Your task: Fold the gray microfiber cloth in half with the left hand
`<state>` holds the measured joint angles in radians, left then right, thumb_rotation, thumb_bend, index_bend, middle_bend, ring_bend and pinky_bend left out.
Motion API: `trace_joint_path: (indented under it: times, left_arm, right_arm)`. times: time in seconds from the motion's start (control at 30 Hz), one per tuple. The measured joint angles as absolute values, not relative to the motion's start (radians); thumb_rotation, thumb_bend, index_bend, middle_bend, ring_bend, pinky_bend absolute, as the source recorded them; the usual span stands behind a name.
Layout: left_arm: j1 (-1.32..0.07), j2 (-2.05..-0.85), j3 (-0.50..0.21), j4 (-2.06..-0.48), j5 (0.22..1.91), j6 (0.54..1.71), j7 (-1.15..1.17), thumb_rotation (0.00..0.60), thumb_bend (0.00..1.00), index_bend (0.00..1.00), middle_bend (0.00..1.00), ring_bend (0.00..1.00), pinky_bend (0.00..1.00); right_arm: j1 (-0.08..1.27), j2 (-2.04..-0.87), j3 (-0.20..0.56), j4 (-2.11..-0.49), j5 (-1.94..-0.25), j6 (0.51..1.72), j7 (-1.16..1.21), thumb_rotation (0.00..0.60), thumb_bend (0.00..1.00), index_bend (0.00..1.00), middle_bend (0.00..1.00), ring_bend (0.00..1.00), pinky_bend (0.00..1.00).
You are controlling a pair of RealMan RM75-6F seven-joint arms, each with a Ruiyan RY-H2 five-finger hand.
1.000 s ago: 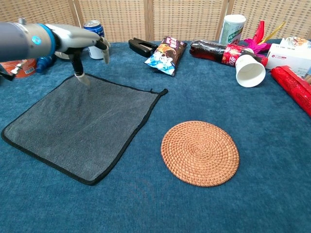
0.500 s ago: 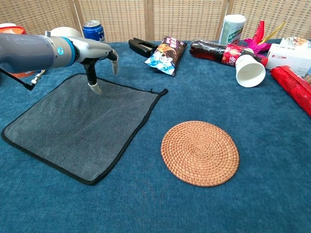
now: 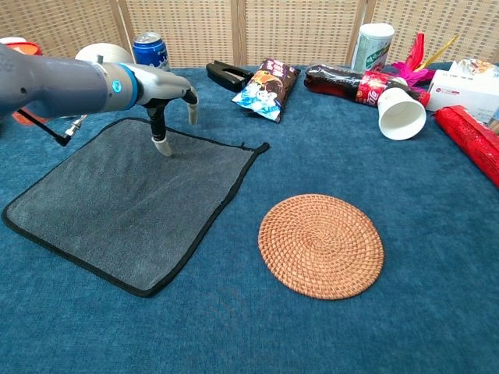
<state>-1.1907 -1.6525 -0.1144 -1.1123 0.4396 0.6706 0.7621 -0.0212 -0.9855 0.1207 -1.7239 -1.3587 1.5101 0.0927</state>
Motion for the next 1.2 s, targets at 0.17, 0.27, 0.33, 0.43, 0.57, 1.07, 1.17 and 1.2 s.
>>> trace_joint_path:
  times: [0.17, 0.27, 0.33, 0.43, 0.57, 1.07, 1.17, 1.2]
  left_arm:
    - [-1.216, -1.658, -0.105, -1.109, 0.412, 0.675, 0.781, 0.600, 0.10, 0.31, 0.00, 0.00, 0.00]
    - [-1.224, -1.659, -0.099, -1.109, 0.400, 0.678, 0.788, 0.600, 0.17, 0.32, 0.00, 0.00, 0.00]
    - [-1.229, -1.662, -0.093, -1.106, 0.393, 0.681, 0.794, 0.600, 0.18, 0.32, 0.00, 0.00, 0.00]
    - [-1.235, -1.667, -0.088, -1.099, 0.383, 0.682, 0.798, 0.600, 0.22, 0.32, 0.00, 0.00, 0.00]
    - [-1.244, -1.676, -0.086, -1.090, 0.371, 0.681, 0.801, 0.600, 0.30, 0.34, 0.00, 0.00, 0.00]
    - [-1.252, -1.678, -0.080, -1.083, 0.359, 0.697, 0.805, 0.600, 0.37, 0.36, 0.00, 0.00, 0.00]
    - [-1.252, -1.682, -0.075, -1.077, 0.351, 0.695, 0.810, 0.600, 0.37, 0.37, 0.00, 0.00, 0.00]
    - [-1.253, -1.684, -0.074, -1.077, 0.351, 0.696, 0.811, 0.600, 0.37, 0.37, 0.00, 0.00, 0.00]
  right_arm:
    - [-0.021, -0.986, 0.122, -1.724, -1.359, 1.512, 0.096, 0.600, 0.00, 0.00, 0.00, 0.00, 0.00]
    - [-0.021, -0.985, 0.122, -1.724, -1.359, 1.511, 0.100, 0.600, 0.00, 0.00, 0.00, 0.00, 0.00]
    - [-0.021, -0.984, 0.121, -1.724, -1.360, 1.510, 0.102, 0.600, 0.00, 0.00, 0.00, 0.00, 0.00]
    - [-0.021, -0.984, 0.121, -1.724, -1.362, 1.510, 0.102, 0.600, 0.00, 0.00, 0.00, 0.00, 0.00]
    - [-0.021, -0.985, 0.120, -1.722, -1.364, 1.510, 0.101, 0.600, 0.00, 0.00, 0.00, 0.00, 0.00]
    - [-0.021, -0.983, 0.119, -1.726, -1.367, 1.511, 0.106, 0.600, 0.00, 0.00, 0.00, 0.00, 0.00]
    - [-0.022, -0.982, 0.118, -1.726, -1.369, 1.511, 0.108, 0.600, 0.00, 0.00, 0.00, 0.00, 0.00]
    - [-0.022, -0.982, 0.118, -1.726, -1.369, 1.511, 0.109, 0.600, 0.00, 0.00, 0.00, 0.00, 0.00]
